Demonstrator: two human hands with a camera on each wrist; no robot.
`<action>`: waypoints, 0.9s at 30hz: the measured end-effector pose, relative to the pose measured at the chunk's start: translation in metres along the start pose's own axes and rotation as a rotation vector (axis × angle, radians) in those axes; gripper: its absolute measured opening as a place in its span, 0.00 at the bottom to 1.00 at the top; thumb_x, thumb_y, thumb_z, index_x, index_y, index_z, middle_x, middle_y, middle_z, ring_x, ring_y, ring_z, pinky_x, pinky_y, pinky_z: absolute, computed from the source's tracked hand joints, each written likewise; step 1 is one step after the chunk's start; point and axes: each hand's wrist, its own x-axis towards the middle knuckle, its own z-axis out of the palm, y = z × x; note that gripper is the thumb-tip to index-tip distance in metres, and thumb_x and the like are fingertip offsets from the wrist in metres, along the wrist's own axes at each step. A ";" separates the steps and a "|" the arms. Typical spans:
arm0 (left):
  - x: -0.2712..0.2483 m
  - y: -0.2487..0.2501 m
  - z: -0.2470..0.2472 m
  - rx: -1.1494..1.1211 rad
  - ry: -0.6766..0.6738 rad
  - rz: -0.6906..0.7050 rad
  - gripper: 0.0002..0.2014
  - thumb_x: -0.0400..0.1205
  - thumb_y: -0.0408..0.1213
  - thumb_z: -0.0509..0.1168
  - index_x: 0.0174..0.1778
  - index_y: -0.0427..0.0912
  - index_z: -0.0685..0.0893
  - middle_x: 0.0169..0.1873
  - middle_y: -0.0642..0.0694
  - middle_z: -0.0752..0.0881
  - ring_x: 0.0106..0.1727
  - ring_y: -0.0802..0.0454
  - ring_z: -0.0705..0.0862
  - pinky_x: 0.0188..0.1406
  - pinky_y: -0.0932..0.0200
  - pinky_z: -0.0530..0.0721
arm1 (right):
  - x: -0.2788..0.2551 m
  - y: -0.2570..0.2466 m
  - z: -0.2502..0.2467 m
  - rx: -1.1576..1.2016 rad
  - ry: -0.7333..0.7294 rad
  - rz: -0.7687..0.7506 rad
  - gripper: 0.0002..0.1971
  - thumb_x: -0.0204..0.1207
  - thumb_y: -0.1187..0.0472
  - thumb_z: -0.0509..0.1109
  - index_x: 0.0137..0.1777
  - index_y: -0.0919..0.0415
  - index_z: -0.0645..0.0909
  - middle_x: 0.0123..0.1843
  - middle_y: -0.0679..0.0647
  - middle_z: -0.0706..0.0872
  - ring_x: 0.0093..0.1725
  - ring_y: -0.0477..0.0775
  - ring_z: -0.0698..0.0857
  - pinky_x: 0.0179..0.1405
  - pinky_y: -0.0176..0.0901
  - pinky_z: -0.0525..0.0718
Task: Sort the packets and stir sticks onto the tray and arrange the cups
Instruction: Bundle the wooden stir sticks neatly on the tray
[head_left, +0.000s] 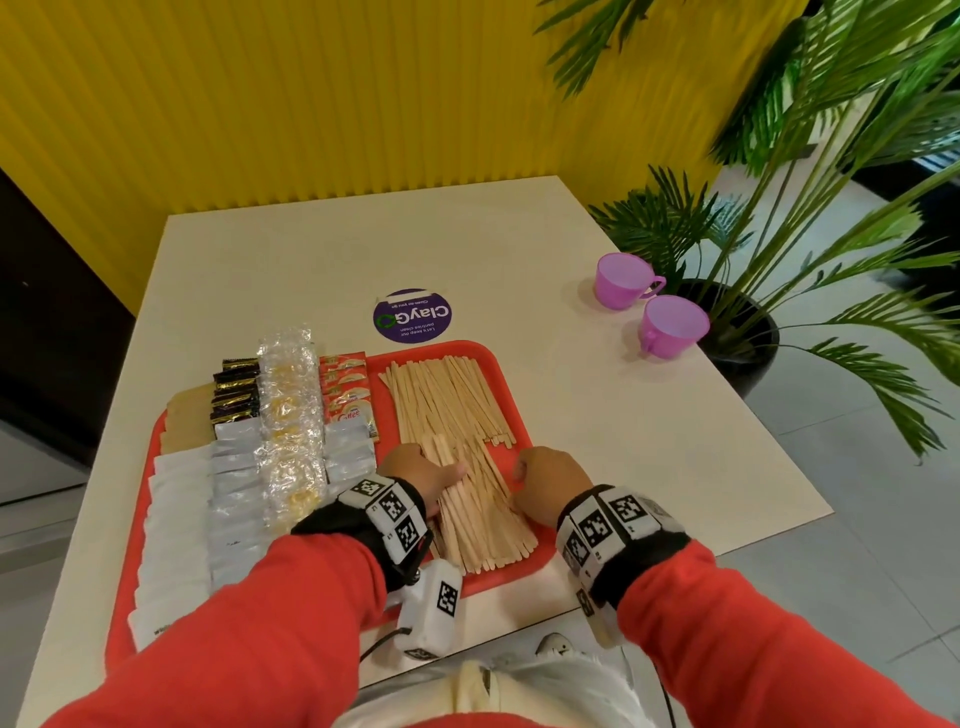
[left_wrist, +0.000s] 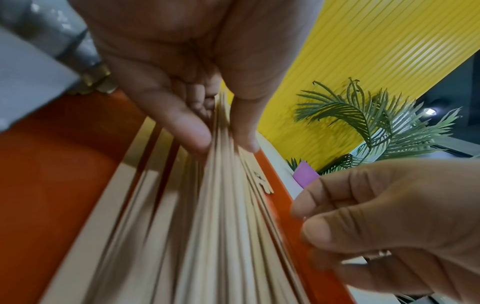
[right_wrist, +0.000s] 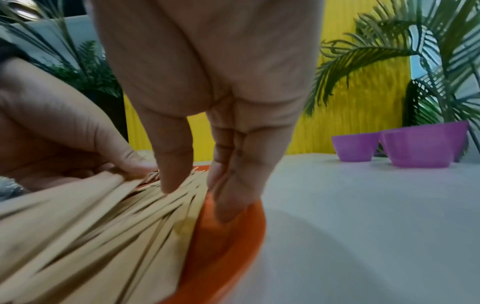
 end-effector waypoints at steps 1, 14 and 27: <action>0.000 0.000 -0.001 0.025 -0.006 -0.004 0.24 0.72 0.46 0.76 0.57 0.34 0.80 0.50 0.36 0.87 0.51 0.38 0.87 0.52 0.42 0.87 | -0.002 -0.001 -0.001 0.009 0.010 -0.023 0.03 0.75 0.66 0.64 0.42 0.58 0.74 0.53 0.58 0.81 0.49 0.54 0.79 0.46 0.40 0.75; 0.005 -0.005 0.000 0.199 0.029 -0.015 0.36 0.71 0.35 0.76 0.74 0.35 0.67 0.65 0.37 0.79 0.64 0.39 0.79 0.60 0.47 0.84 | -0.009 -0.004 0.027 -0.100 -0.010 -0.276 0.21 0.74 0.70 0.66 0.65 0.52 0.74 0.66 0.54 0.68 0.64 0.61 0.72 0.61 0.46 0.75; -0.001 -0.006 -0.007 0.371 0.060 0.062 0.27 0.78 0.29 0.65 0.73 0.39 0.65 0.58 0.38 0.81 0.57 0.42 0.83 0.47 0.56 0.79 | -0.011 -0.009 0.031 -0.096 -0.055 -0.229 0.23 0.70 0.58 0.75 0.65 0.51 0.75 0.72 0.53 0.64 0.68 0.61 0.68 0.66 0.49 0.75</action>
